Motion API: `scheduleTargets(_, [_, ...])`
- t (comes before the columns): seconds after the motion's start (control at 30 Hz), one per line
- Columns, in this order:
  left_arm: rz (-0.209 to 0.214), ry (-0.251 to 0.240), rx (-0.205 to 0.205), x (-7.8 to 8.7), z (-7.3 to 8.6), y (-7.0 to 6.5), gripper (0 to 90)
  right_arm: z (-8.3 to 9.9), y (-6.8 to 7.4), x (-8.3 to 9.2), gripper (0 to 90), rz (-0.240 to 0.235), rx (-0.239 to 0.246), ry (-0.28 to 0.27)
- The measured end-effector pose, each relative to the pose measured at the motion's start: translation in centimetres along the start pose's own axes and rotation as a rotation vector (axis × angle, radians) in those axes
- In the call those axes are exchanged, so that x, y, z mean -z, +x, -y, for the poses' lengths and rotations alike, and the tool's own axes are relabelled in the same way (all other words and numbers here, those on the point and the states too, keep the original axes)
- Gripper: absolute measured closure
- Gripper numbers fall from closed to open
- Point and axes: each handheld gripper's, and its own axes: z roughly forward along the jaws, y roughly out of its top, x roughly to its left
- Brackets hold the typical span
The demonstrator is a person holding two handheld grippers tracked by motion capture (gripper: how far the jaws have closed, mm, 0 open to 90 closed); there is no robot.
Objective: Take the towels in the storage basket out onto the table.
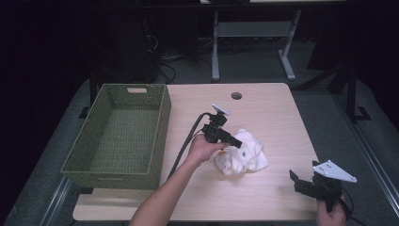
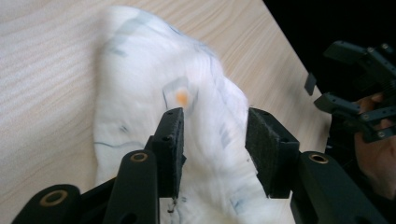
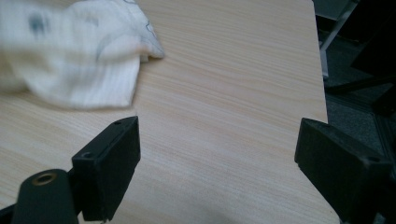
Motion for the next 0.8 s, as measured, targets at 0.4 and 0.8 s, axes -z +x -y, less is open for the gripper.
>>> scheduleTargets(0.4, [0.004, -0.027, -0.052, 1.7, 1.3, -0.7, 48.8, 0.0, 0.3, -0.2, 13.9, 0.011, 0.009, 0.008])
scheduleTargets(0.8, [0.025, -0.067, -0.09, 4.0, 3.1, -1.1, 40.8, 0.2, 0.2, -0.5, 13.9, 0.031, 0.011, 0.018])
